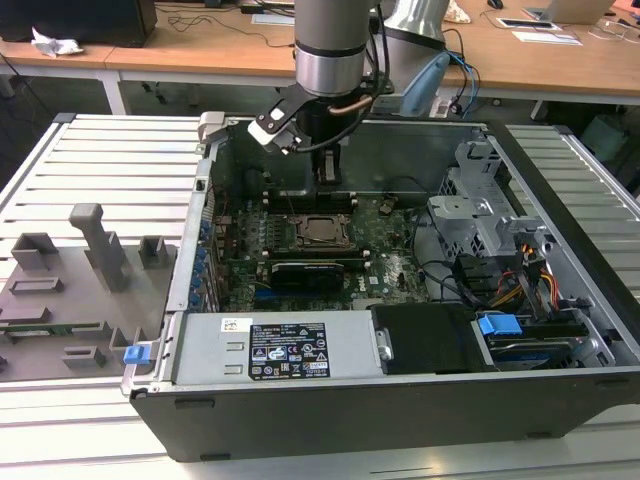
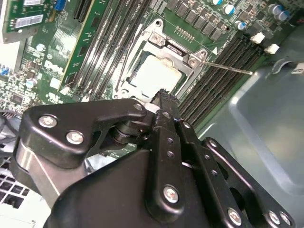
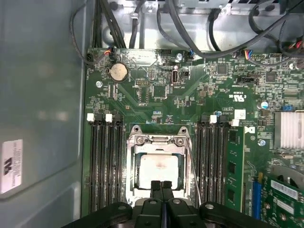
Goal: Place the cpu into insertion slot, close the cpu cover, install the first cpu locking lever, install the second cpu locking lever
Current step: 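Install the first cpu locking lever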
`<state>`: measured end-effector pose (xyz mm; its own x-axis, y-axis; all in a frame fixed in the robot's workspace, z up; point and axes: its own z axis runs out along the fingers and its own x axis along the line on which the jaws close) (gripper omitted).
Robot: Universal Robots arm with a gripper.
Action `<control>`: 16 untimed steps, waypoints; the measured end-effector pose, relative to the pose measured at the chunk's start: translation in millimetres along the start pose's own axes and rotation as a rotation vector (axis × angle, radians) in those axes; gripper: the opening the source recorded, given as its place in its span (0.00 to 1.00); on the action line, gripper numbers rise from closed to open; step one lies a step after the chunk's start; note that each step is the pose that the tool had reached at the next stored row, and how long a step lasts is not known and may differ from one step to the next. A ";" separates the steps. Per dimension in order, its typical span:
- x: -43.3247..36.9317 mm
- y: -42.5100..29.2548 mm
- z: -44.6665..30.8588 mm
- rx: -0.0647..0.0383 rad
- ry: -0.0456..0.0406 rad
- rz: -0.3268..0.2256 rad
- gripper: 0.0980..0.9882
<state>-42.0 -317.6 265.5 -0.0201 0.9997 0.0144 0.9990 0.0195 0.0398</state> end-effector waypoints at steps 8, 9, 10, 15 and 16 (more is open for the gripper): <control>0.1 0.4 -11.3 0.002 0.0041 -0.128 0.01; 0.1 0.4 -11.2 0.002 0.0042 -0.132 0.01; 0.2 0.4 -11.0 0.002 0.0047 -0.140 0.01; 0.2 0.4 -11.0 0.004 0.0094 -0.258 0.01; 0.2 0.4 -11.0 0.004 0.0102 -0.280 0.01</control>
<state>-42.0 -317.6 276.5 -0.2959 0.9551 0.0134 0.9546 0.2952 0.0397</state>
